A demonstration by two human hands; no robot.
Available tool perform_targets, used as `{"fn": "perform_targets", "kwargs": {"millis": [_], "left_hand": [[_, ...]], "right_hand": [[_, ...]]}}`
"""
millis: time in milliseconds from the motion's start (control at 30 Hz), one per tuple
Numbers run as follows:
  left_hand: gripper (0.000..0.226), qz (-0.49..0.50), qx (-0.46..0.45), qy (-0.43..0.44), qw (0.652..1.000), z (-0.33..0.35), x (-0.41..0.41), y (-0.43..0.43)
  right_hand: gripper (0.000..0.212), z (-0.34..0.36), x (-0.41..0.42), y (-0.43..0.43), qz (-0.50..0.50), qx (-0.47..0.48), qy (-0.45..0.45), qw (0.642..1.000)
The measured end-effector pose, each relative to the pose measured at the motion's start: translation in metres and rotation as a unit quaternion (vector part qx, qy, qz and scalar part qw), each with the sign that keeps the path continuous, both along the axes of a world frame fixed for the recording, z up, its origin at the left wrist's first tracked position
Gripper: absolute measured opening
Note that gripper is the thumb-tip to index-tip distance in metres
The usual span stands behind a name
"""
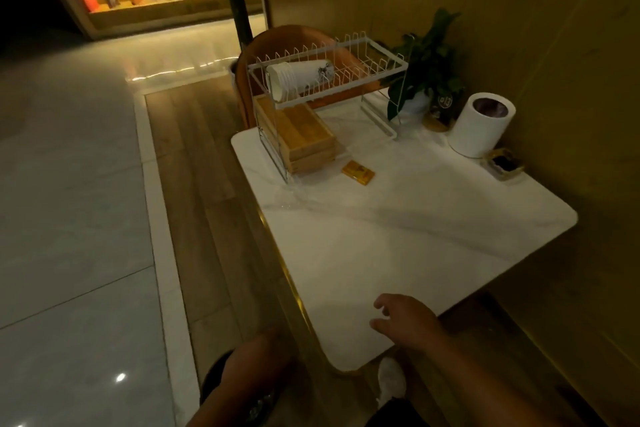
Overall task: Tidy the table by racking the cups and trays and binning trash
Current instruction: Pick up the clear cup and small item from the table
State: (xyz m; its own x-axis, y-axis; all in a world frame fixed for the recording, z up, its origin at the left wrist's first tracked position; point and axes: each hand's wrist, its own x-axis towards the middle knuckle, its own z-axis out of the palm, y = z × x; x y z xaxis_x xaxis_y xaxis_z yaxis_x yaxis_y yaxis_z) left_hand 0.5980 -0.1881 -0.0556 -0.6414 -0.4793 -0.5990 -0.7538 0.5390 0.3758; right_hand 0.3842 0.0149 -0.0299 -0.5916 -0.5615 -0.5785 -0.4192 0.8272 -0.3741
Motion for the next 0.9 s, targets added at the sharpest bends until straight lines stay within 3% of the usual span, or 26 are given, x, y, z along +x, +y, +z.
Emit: {"fn": "perform_targets", "kwargs": {"millis": [100,333,633,900], "left_hand": [[0.067,0.061,-0.005,-0.001,0.998,-0.003,-0.031,0.005],[0.053,0.158,-0.033,0.015,0.987,0.0,-0.097,0.034],[0.052,0.19,-0.083,0.054,0.977,0.01,-0.14,0.01],[0.071,0.193,-0.121,0.126,0.965,-0.001,-0.225,-0.068]], "right_hand": [[0.05,-0.007,-0.044,0.001,0.017,-0.009,-0.002,1.0],[0.046,-0.018,-0.136,0.0,0.09,-0.02,-0.002,0.996],[0.044,-0.024,-0.186,-0.045,0.079,-0.026,0.004,0.997],[0.054,-0.016,-0.228,-0.1,0.091,-0.011,0.058,0.994]]}}
